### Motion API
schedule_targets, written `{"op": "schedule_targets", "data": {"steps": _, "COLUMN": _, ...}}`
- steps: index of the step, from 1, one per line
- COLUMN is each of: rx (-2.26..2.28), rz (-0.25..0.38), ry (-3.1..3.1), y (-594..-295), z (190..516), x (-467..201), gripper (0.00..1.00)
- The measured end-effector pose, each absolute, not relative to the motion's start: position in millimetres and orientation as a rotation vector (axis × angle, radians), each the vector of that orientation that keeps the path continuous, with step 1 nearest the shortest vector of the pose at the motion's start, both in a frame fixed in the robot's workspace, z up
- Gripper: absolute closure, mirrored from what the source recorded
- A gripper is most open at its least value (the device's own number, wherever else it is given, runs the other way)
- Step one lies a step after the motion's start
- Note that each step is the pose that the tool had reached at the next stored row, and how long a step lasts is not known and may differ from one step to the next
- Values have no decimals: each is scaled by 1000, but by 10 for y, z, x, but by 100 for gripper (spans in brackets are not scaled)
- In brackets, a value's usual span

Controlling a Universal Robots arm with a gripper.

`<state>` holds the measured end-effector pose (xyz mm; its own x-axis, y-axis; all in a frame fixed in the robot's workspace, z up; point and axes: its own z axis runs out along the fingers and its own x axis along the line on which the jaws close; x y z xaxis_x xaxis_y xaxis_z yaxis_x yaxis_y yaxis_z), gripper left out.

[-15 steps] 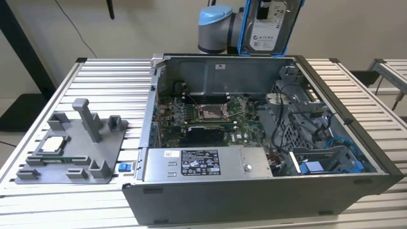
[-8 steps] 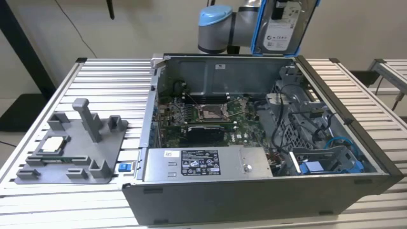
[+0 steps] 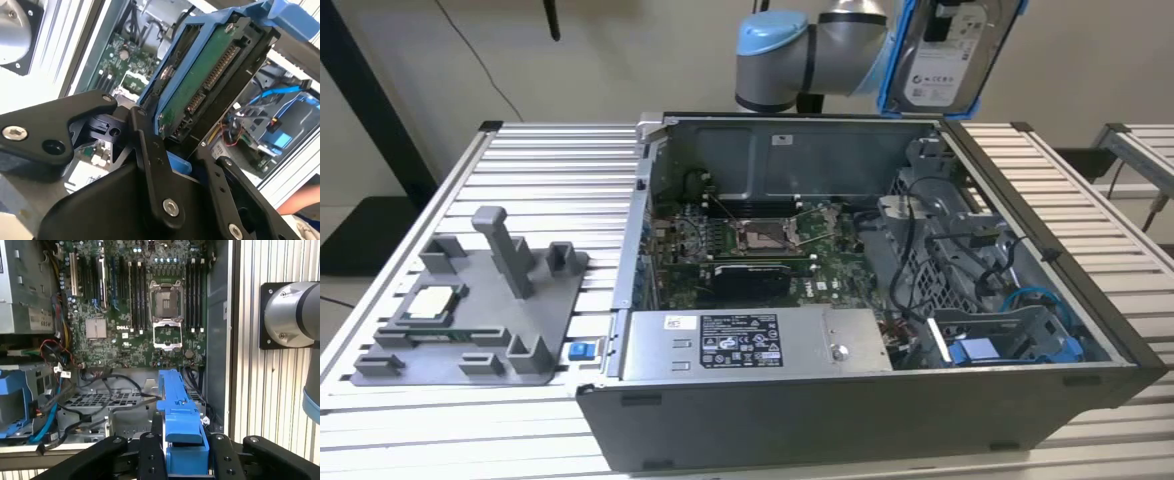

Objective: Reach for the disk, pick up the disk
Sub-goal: 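Pick up the disk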

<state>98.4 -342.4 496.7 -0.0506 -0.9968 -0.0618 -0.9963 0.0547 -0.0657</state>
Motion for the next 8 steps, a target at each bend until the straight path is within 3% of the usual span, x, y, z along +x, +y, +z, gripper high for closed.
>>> {"op": "schedule_targets", "data": {"steps": 8, "rx": -2100, "rz": -8, "ry": 2214, "y": -3423, "z": 4967, "x": 1150, "gripper": 100}}
